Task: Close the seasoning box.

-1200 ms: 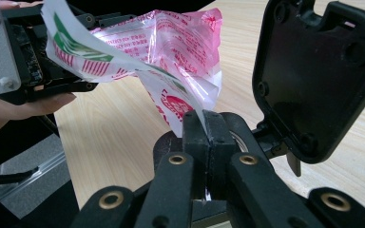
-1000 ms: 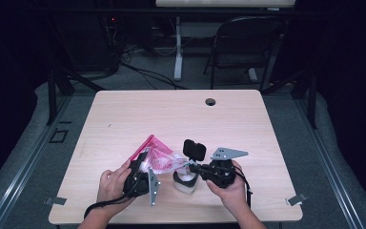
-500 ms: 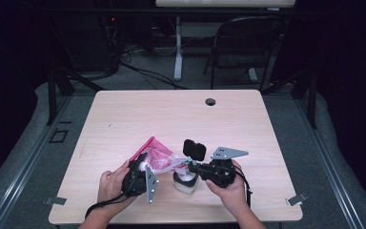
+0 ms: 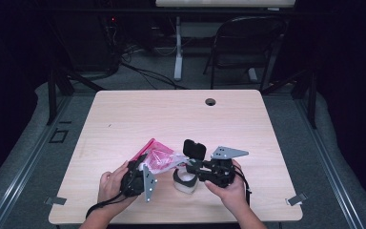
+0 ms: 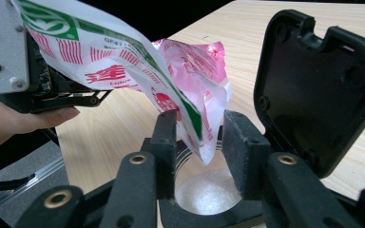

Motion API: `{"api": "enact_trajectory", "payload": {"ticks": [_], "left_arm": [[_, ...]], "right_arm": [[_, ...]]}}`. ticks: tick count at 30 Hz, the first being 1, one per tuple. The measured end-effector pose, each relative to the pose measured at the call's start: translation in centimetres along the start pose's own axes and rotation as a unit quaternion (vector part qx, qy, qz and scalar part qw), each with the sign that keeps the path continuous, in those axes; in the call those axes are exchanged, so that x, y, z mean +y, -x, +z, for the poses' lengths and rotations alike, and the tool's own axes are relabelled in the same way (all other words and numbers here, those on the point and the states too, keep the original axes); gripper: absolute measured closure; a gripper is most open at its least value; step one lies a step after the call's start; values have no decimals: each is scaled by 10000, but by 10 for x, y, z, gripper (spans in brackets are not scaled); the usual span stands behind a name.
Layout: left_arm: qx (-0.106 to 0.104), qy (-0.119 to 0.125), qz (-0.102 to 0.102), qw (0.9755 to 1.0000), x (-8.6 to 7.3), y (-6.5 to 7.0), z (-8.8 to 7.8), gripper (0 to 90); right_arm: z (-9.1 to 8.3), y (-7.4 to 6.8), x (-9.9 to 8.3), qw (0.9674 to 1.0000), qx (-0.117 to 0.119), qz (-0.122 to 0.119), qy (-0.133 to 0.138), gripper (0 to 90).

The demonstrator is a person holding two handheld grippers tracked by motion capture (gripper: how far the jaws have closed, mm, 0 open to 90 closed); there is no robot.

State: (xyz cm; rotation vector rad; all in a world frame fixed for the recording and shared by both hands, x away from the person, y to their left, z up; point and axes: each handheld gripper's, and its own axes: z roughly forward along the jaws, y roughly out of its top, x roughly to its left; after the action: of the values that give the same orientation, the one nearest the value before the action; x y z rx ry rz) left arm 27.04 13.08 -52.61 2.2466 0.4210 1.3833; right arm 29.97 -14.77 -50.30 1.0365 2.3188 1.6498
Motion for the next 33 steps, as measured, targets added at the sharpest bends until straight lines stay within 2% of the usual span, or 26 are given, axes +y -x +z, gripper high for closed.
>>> {"api": "enact_trajectory", "payload": {"ticks": [9, 19, 25, 33], "left_arm": [[-78, -51, -276, 9996, -6, -6, 3, 704], [-304, -79, -696, 9971, -12, -12, 5, 704], [-409, -124, -1075, 9933, -20, -20, 8, 704], [-445, -137, -1722, 9840, -32, -33, 10, 705]], "right_arm": [[-2, 1, 0, 9999, -90, 16, 95, 583], [-3, 3, -1, 9998, -139, 59, 117, 575], [-3, 4, -2, 9998, -162, 79, 97, 577], [-3, 5, -2, 9998, -202, 46, 78, 584]]}}
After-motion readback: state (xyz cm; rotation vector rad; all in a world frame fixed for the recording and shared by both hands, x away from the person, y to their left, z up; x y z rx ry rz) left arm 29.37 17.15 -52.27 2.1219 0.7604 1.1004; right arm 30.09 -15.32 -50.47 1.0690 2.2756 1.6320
